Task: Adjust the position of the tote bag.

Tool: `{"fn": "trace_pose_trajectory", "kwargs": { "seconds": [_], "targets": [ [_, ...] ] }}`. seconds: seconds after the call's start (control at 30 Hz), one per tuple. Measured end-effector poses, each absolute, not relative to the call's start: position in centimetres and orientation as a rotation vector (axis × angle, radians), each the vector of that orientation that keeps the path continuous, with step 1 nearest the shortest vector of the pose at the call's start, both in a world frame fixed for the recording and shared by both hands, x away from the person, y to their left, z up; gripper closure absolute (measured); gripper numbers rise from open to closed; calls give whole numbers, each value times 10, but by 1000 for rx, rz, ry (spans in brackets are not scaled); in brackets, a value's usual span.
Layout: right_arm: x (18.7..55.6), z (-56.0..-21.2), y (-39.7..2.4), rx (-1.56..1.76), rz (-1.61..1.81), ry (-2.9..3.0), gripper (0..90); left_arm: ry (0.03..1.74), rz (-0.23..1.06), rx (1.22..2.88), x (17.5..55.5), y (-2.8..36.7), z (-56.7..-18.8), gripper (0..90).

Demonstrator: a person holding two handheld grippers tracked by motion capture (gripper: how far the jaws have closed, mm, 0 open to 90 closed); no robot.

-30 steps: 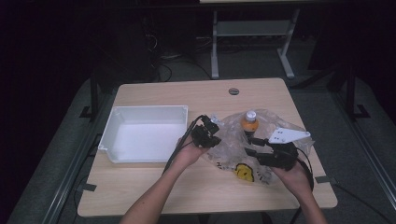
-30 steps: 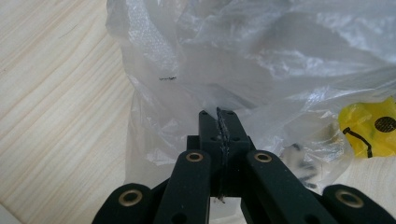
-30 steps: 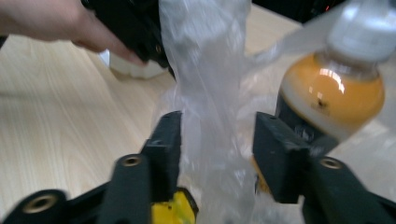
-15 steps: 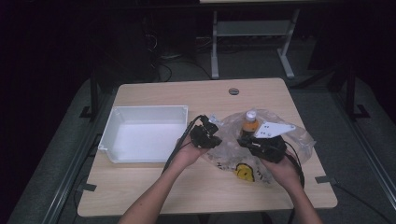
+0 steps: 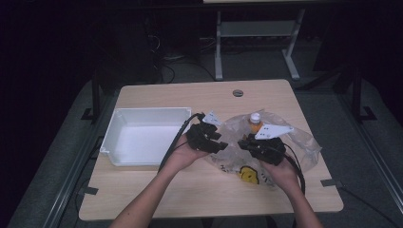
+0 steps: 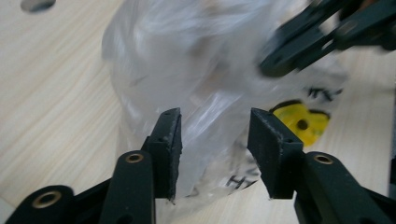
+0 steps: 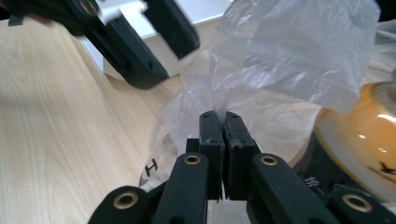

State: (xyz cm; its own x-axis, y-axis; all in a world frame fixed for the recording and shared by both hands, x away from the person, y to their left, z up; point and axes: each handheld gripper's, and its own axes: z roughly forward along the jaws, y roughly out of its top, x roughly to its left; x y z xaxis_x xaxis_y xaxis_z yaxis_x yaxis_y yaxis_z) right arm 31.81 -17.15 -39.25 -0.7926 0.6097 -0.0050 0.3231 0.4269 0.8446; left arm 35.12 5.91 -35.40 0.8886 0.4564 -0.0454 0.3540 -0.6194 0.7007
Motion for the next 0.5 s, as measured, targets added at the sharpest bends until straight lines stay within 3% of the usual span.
{"fn": "trace_pose_trajectory", "kwargs": {
  "seconds": [0.5],
  "targets": [
    [316,-396,-165,792,1333,2401,876,492,216,2243,346,28,-322,400]
  ]
}}
